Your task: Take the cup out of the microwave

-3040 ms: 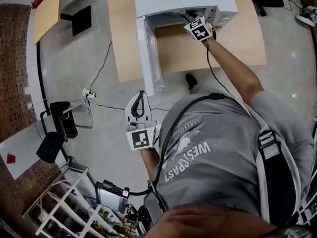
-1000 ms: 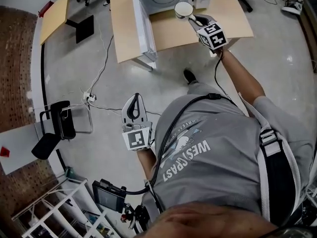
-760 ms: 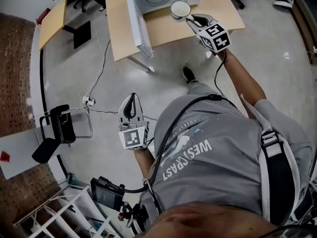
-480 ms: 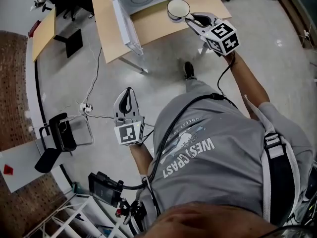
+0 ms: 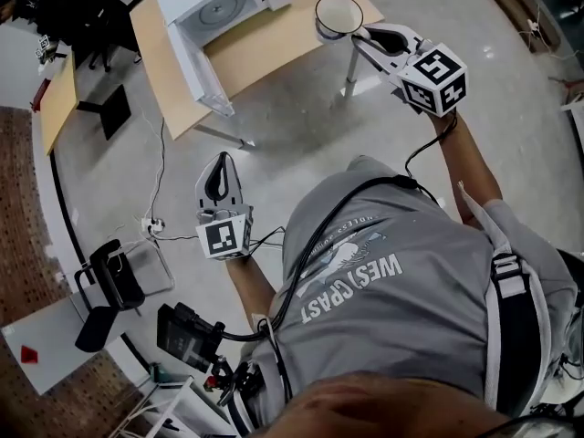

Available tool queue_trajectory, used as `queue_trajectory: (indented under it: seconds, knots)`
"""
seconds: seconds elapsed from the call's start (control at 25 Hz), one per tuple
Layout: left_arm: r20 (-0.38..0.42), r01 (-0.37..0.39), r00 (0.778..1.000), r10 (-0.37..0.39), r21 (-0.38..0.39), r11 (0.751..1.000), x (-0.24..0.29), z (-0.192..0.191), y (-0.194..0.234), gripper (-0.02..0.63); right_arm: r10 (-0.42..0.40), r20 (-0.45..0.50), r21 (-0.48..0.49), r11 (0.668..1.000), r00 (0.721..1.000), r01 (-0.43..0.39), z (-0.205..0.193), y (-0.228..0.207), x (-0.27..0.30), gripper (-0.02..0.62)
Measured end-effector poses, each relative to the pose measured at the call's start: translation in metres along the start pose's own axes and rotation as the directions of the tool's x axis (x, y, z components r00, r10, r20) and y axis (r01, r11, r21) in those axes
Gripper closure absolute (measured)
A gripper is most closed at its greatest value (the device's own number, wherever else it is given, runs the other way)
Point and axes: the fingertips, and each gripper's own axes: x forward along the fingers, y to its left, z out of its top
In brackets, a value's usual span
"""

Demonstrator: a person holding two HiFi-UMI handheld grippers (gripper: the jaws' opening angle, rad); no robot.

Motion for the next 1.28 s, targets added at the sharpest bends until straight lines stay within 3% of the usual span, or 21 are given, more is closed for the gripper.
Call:
queue_trajectory:
  seconds: [0.64,0.88,1.28]
  knots:
    - [0.047,0.096,0.994,-0.097,0.008,0.995,0.050,0.032,-0.048,0.561,-0.089,-0.007,0.043,0.995,0.996,0.089,-0.001,-0.037,-0.087,0.525]
    - [0.041,0.090,0.995,-0.089,-0.005,0.996,0.048,0.025,-0.048,0.561,-0.074,-0.012,0.039,0.996,0.997,0.075,0.000,-0.037,-0.078,0.525]
    - [-0.006,0.008,1.000,-0.008,0.001,1.000,0.032,-0.004,-0.021,0.561,-0.055,-0.014,0.096,0.994,0.998,0.056,-0.021,-0.054,-0.017,0.525]
